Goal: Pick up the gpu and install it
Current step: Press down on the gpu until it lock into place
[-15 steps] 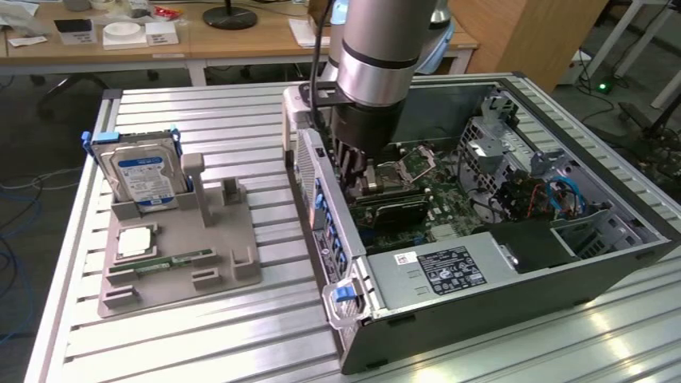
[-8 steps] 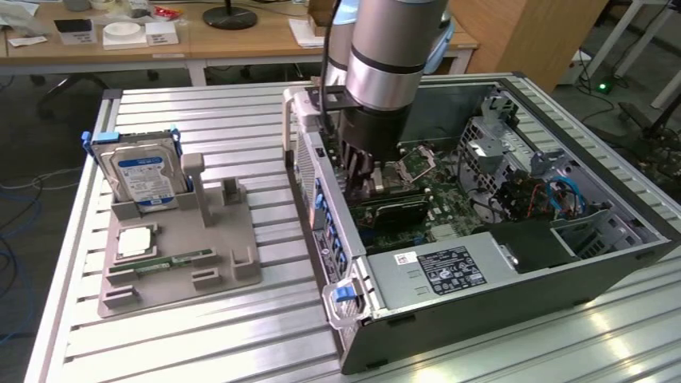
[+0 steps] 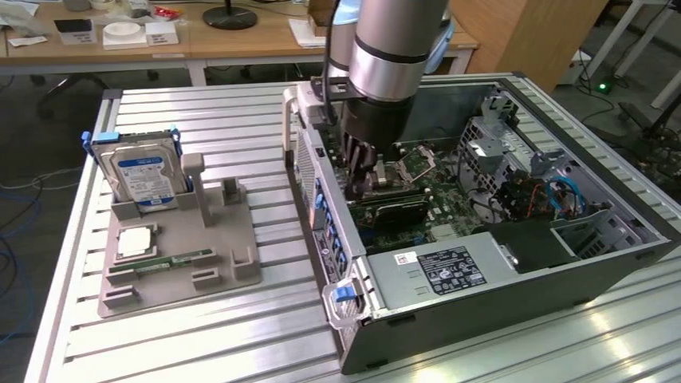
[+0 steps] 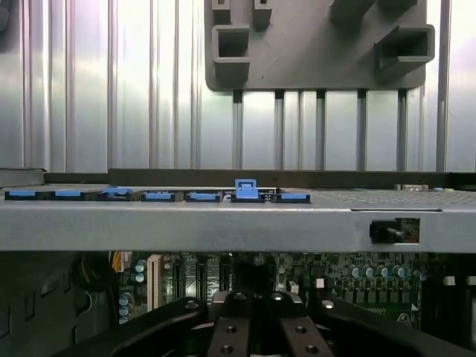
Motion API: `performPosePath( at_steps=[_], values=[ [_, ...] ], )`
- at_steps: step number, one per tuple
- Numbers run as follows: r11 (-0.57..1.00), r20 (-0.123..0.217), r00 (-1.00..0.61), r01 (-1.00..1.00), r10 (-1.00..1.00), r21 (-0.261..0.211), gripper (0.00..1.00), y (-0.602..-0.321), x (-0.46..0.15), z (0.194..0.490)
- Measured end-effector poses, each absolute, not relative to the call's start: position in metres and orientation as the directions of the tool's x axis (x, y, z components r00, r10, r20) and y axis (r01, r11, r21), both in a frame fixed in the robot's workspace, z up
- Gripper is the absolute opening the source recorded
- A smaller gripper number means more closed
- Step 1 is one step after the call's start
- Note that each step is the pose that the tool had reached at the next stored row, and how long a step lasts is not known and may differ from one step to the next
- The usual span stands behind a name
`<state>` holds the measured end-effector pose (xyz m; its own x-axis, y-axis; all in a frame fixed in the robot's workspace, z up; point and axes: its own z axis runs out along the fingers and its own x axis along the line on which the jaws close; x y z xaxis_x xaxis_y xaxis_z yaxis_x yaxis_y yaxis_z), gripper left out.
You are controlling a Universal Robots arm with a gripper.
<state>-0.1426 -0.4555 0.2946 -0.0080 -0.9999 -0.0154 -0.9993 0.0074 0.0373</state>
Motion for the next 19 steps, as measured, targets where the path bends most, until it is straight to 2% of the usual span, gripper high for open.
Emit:
performPosePath(
  at_steps=[19],
  values=[
    [0.008, 0.001, -0.008, -0.999, -1.0, 0.037, 0.1, -0.453, -0.157, 0.29]
  ],
)
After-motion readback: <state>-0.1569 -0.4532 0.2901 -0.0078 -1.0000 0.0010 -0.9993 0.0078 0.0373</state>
